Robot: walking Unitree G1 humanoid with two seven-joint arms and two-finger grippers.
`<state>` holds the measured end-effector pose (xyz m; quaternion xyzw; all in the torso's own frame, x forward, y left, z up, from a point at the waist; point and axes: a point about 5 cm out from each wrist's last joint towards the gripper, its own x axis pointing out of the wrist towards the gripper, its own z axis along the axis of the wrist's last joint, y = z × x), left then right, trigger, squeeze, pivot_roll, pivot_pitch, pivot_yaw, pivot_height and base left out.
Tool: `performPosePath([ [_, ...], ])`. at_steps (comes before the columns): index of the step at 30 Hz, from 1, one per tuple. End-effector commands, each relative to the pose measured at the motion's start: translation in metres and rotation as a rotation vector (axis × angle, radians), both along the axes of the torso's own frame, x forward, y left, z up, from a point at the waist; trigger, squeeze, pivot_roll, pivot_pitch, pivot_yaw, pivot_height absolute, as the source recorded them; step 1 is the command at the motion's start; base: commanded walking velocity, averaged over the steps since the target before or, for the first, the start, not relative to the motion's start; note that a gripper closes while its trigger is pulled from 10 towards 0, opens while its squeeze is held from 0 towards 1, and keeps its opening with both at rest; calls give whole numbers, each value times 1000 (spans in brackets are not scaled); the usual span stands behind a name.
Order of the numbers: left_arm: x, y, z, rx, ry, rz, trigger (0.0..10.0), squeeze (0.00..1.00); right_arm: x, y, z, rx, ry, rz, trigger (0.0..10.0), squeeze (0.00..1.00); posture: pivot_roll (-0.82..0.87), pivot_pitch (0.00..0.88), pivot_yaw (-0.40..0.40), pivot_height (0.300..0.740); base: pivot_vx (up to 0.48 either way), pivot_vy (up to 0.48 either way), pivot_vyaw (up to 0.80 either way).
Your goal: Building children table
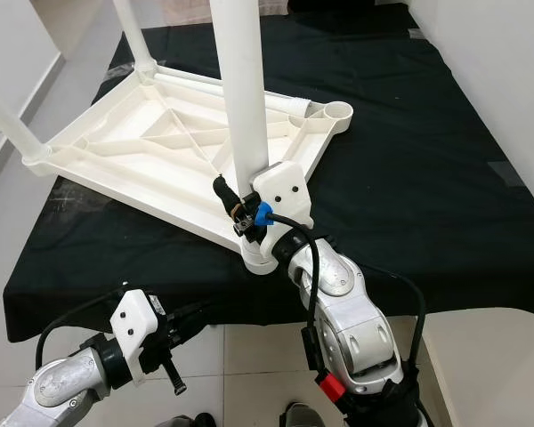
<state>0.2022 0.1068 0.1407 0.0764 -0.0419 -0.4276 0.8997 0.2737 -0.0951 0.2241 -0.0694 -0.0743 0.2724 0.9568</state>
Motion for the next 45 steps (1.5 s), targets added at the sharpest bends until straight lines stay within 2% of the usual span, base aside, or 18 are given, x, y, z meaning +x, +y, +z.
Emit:
performPosePath([
  [1,-2,0,-6,13,18,-5,10000,0,2,1,-48,-62,240,9,10000,0,-35,213,78,740,0,0,0],
  [6,-2,-1,-6,13,18,-5,10000,0,2,2,-48,-65,241,21,10000,0,-36,212,75,740,0,0,0],
  [7,-2,-1,-6,12,18,-5,10000,0,1,3,-48,-66,242,31,10000,776,-35,211,75,740,0,0,0],
  [8,-2,-1,-6,12,17,-5,10000,0,1,3,-48,-62,243,42,10000,776,-35,211,75,740,0,0,0],
  [9,-2,-1,-6,12,17,-4,10000,0,0,5,-47,-54,238,53,10000,1000,-36,212,76,740,0,0,0],
  [15,-2,-1,-6,11,16,-4,10000,0,-3,11,-36,-8,194,130,10000,1000,-35,210,76,740,0,0,0],
  [16,-2,-1,-6,10,15,-4,10000,0,-3,12,-32,10,178,152,10000,129,-35,210,76,740,0,0,0],
  [17,-2,-1,-6,11,15,-4,10000,0,-2,11,-28,18,163,157,10000,0,-33,208,76,740,0,0,0],
  [18,-2,-1,-6,11,15,-4,10000,0,-2,11,-28,18,163,157,10000,0,-33,208,76,740,0,0,0],
  [19,-2,-1,-6,11,14,-4,10000,0,2,8,-24,28,149,148,0,0,-30,206,74,740,0,0,0],
  [33,-1,-3,-6,6,15,6,10000,0,14,0,-17,11,134,122,0,0,-28,204,60,740,0,0,0],
  [36,4,0,-3,-19,11,55,10000,0,19,-4,-16,-24,126,75,0,0,-25,204,51,740,0,0,0],
  [38,12,5,1,-55,21,130,10000,0,22,-5,-15,-23,120,57,0,0,-25,203,47,740,0,0,0],
  [39,17,7,4,-90,23,172,10000,0,23,-4,-13,-7,116,65,2196,0,-26,203,43,740,0,0,0],
  [40,20,9,6,-114,24,199,10000,0,23,-3,-12,4,113,71,2196,0,-26,203,43,740,0,0,0],
  [41,24,11,10,-145,18,237,10000,0,24,-2,-10,26,110,75,10000,0,-26,203,43,740,0,0,0],
  [43,37,18,22,-214,2,352,10000,0,25,-1,-3,89,97,86,10000,0,-28,198,44,740,0,0,0],
  [45,48,23,35,-304,9,417,10000,0,26,1,4,107,68,103,10000,0,-30,193,44,740,0,0,0],
])
